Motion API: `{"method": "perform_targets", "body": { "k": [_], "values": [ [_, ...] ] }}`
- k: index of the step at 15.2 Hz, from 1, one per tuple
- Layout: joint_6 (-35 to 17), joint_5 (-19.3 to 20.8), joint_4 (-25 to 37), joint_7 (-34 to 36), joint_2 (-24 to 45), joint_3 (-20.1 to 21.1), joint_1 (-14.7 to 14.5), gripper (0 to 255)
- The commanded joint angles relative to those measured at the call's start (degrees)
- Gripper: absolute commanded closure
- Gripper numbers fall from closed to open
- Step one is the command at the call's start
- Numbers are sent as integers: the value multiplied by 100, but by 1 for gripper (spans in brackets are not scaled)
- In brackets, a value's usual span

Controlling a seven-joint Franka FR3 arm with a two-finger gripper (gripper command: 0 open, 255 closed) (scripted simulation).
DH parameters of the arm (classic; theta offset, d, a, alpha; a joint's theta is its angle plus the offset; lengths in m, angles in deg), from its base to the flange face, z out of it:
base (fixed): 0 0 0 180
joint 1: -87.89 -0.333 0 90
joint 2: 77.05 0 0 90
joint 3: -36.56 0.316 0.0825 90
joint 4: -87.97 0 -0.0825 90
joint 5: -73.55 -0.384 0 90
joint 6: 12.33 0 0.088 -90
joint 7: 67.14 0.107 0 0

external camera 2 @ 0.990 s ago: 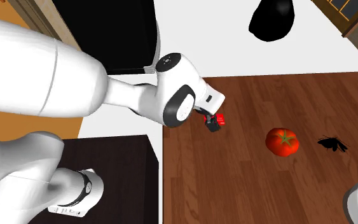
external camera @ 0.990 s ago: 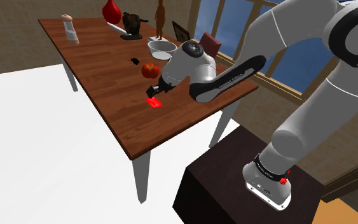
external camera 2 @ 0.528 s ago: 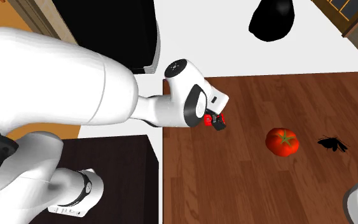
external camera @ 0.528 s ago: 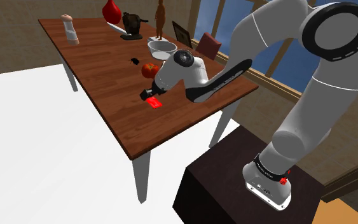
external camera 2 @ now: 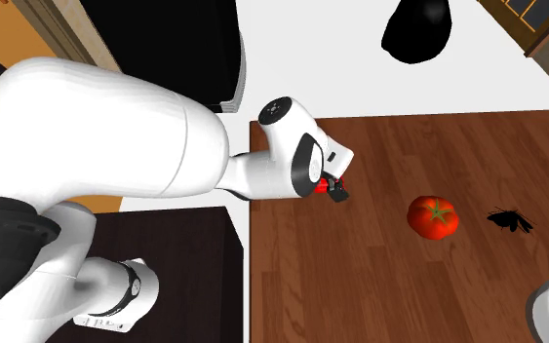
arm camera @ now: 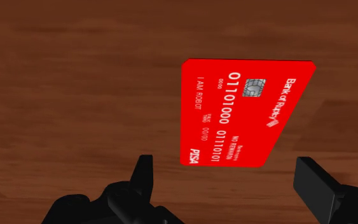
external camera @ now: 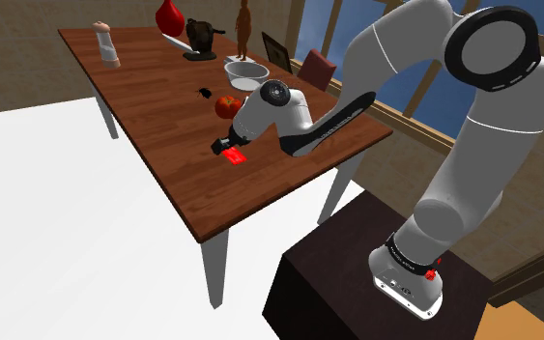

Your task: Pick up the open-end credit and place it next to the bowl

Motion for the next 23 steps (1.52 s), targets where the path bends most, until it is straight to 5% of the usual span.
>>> {"method": "perform_targets", "body": {
  "k": [1, 2, 3, 12, 23],
  "values": [
    [0, 2, 2, 1, 2, -1, -1, 0],
    [0, 1, 1, 1, 1, 0, 0, 0],
    [0, 1, 1, 1, 1, 0, 0, 255],
    [1, 4, 2, 3, 2, 0, 0, 255],
    [250, -1764, -125, -1519, -722, 518, 382, 255]
  ]
}}
